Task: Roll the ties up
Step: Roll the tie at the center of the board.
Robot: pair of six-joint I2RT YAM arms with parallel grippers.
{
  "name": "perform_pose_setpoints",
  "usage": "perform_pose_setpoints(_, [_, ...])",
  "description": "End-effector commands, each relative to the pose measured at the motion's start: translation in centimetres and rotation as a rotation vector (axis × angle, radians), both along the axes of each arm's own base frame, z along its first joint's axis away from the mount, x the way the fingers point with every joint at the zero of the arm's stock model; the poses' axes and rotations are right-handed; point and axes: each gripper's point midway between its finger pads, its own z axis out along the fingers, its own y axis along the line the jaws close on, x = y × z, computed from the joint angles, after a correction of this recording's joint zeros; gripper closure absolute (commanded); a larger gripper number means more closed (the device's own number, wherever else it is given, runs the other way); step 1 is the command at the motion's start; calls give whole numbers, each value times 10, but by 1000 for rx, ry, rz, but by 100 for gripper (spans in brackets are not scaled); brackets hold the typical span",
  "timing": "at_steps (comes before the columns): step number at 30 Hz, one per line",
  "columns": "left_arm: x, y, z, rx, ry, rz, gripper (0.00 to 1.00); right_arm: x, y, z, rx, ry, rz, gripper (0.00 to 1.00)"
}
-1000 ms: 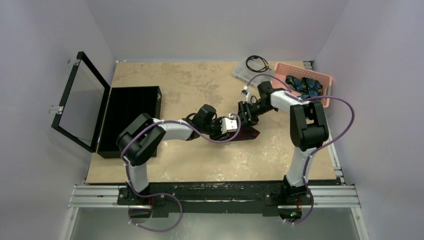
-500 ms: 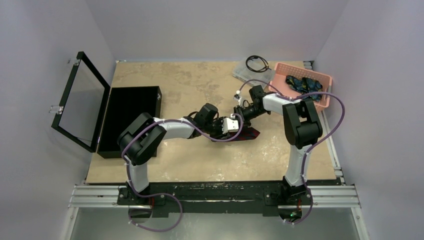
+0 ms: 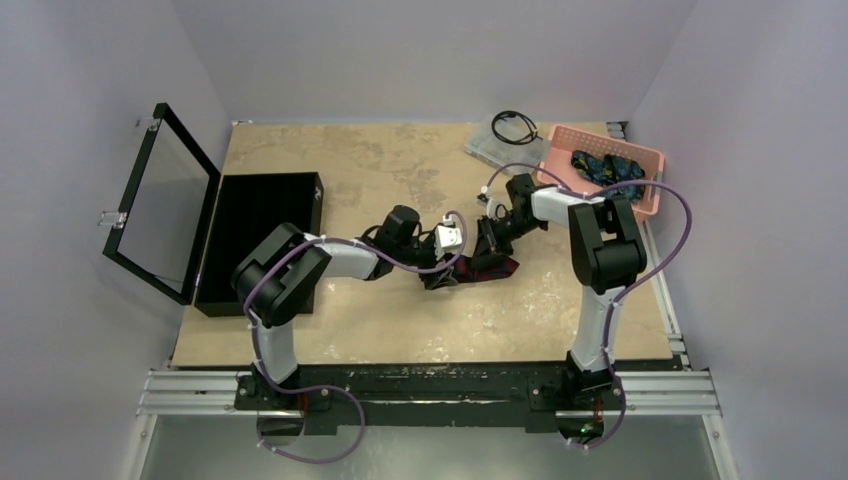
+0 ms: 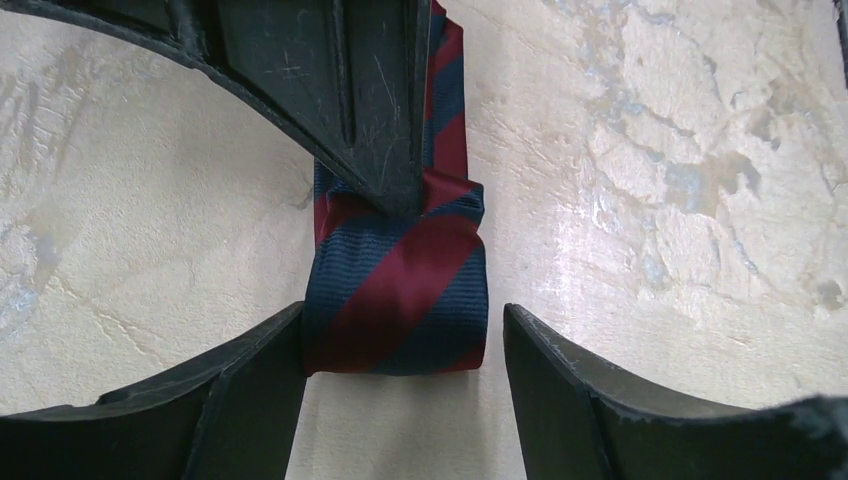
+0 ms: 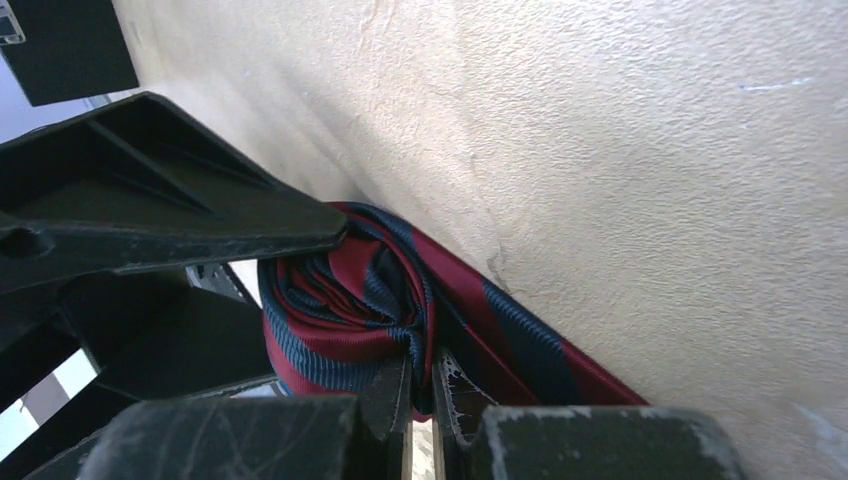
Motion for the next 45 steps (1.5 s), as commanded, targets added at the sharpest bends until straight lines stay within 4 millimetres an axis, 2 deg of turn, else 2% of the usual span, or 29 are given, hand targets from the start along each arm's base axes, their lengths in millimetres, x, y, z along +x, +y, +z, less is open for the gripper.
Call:
perform_pose_setpoints(1, [-4, -7, 20, -105, 39, 3, 32, 4, -52, -64, -356, -35, 26, 100])
perform_pose_setpoints(5, [0, -12, 15, -141, 43, 24, 30, 11, -58, -71, -413, -55, 13, 100])
perform_pose_setpoints(9, [4, -23, 12, -191, 65, 53, 24, 15, -53, -76, -464, -78, 18, 100])
perform_pose_setpoints(13, [2, -35, 5, -202, 68, 58, 25, 17, -50, -79, -485, -102, 5, 100])
perform_pose_setpoints(18, [9, -41, -9, -205, 99, 119, 39, 18, -39, -80, -424, -120, -8, 100])
perform_pose_setpoints(20, [6, -41, -15, -195, 111, 119, 50, 16, -30, -79, -380, -115, -3, 100])
perform_pose_setpoints(23, [2, -30, -31, -111, 68, 115, 69, 18, -14, -76, -318, -114, 9, 100])
perform_pose_setpoints(25, [-2, -18, -37, -42, 20, 106, 72, 21, -9, -69, -287, -125, 20, 100])
perform_pose_setpoints(28, [-6, 4, -47, 92, -4, 118, 75, 19, -1, -51, -214, -103, 44, 86])
perform_pose_setpoints(32, [-10, 31, -67, 265, -19, 98, 79, 15, -9, -19, -103, -72, 54, 65])
perform_pose_setpoints(36, [-15, 41, -74, 342, -3, 68, 81, 17, -28, 14, -11, -64, 29, 50])
perform_pose_setpoints(39, [-15, 39, -74, 354, 9, 52, 81, 12, -32, 35, 39, -76, 33, 38])
perform_pose_setpoints(42, [-13, 37, -76, 374, 22, 50, 80, 6, -14, 54, 128, -83, 17, 29])
perform_pose_setpoints(45, [-12, 35, -76, 380, 28, 47, 78, 1, 9, 54, 167, -65, 22, 32])
